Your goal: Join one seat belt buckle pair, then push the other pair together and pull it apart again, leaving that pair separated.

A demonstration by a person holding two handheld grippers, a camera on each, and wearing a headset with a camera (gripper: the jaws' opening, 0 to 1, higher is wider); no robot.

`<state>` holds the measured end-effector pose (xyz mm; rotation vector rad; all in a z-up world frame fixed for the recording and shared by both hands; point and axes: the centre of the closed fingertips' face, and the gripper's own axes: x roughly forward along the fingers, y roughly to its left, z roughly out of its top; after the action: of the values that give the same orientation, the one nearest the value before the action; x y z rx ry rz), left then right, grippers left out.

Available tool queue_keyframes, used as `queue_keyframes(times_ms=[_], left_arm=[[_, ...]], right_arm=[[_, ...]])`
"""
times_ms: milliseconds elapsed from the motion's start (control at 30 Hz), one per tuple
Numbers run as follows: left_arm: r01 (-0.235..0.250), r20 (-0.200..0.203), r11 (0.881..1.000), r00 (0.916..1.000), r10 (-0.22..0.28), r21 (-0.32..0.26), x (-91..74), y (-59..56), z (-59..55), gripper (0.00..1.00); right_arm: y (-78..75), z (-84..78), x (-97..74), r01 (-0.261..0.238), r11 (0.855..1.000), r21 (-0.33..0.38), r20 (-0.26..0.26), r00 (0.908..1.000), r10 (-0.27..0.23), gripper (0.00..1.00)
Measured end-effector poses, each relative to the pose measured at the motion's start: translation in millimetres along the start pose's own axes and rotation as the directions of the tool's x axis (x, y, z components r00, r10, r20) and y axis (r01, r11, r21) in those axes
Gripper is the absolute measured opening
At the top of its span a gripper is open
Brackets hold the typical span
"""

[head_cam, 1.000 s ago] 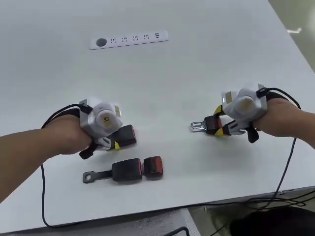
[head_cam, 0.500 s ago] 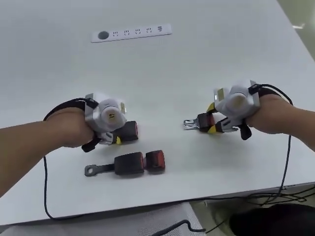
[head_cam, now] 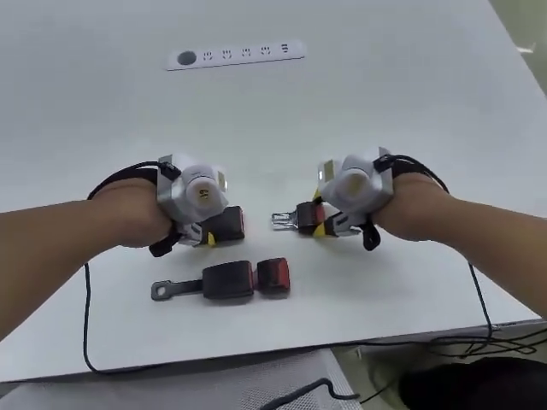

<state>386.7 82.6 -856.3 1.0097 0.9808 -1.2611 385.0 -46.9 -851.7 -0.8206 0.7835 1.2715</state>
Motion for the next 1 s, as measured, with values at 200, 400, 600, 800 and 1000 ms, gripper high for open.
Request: queue_keyframes(times_ms=[200, 400, 600, 800, 1000], left_arm=[[-0.005, -0.004, 1.000, 1.0000, 0.005, -0.007, 0.4, 0.5, -0.3, 0.32], [-0.003, -0.012, 1.000, 0.9999, 0.003, -0.016, 1.4, -0.1, -0.5, 0.32], [-0.008, -0.010, 1.000, 0.9999, 0.008, -0.014, 1.8, 0.4, -1.9, 0.32], [-0.003, -0.003, 1.000, 1.0000, 0.003, -0.008, 3.0, 0.9, -2.0, 0.32], [0.019, 0.003, 0.999, 0.9998, -0.019, 0.028, 4.8, 0.7, -2.1, 0.31]], right_arm=[[1.6, 16.4, 11.9, -0.010, 0.999, -0.035, -0.017, 0.9998, 0.009, 0.32], [-1.0, 22.8, 17.7, 0.009, 1.000, 0.008, -0.034, 0.9994, -0.009, 0.32], [3.2, 34.1, 19.3, 0.027, 1.000, -0.011, -0.022, 0.9994, -0.027, 0.31], [2.1, 38.1, 25.3, 0.019, 1.000, -0.019, -0.022, 0.9996, -0.020, 0.31], [2.8, 41.0, 25.7, 0.002, 0.999, -0.039, -0.020, 0.9998, -0.003, 0.29]])
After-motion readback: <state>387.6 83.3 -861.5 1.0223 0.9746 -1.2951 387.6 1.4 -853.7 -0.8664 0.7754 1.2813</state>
